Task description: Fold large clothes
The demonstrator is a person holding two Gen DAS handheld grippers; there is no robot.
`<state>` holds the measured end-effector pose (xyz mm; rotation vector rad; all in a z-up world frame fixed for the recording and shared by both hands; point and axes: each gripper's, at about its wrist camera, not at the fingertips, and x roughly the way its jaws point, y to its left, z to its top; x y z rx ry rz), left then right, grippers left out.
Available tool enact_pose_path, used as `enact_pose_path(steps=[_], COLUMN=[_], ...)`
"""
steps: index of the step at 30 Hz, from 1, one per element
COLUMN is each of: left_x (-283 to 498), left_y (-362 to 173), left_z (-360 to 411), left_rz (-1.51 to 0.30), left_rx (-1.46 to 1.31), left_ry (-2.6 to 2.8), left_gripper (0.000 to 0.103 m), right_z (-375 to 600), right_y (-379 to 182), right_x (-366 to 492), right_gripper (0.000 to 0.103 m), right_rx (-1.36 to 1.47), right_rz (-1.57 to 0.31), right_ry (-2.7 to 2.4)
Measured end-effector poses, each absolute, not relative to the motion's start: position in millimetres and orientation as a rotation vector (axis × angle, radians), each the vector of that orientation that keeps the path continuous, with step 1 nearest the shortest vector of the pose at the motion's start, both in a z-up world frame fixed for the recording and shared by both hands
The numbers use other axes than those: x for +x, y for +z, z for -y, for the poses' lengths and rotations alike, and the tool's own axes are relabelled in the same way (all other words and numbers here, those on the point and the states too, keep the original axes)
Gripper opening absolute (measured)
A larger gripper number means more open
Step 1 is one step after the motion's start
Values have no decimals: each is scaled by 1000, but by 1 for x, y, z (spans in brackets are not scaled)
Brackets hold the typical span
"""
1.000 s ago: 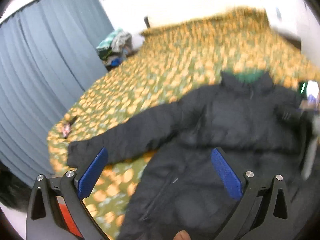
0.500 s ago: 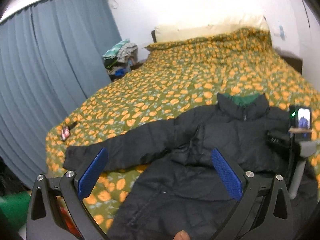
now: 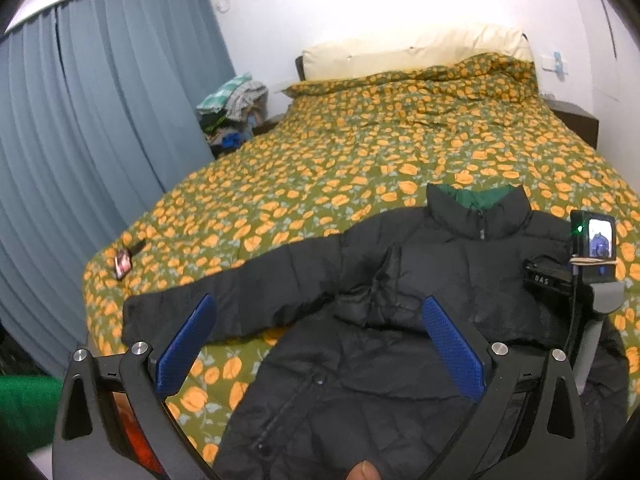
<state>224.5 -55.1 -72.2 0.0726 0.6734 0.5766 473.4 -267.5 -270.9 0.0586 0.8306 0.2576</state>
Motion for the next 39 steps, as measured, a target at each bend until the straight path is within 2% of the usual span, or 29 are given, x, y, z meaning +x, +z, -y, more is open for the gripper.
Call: enact_pose_path(steps=[10,23,39], left_x=[218,234,223], left_y=[-75,-110,-79], left_z=[47,-3,69], left_rz=[-666,-769,-696], left_rx=[-21,-47,168], left_ry=[557,382,154], left_gripper=[103,103,103], right_z=[267,268,268], right_y=[-271,-271,-271], right_x=[473,473,473], right_gripper=[103,103,103], right_rx=[58,57,57], right_rz=[-830,-830,-830], right_ry=[257,256,256])
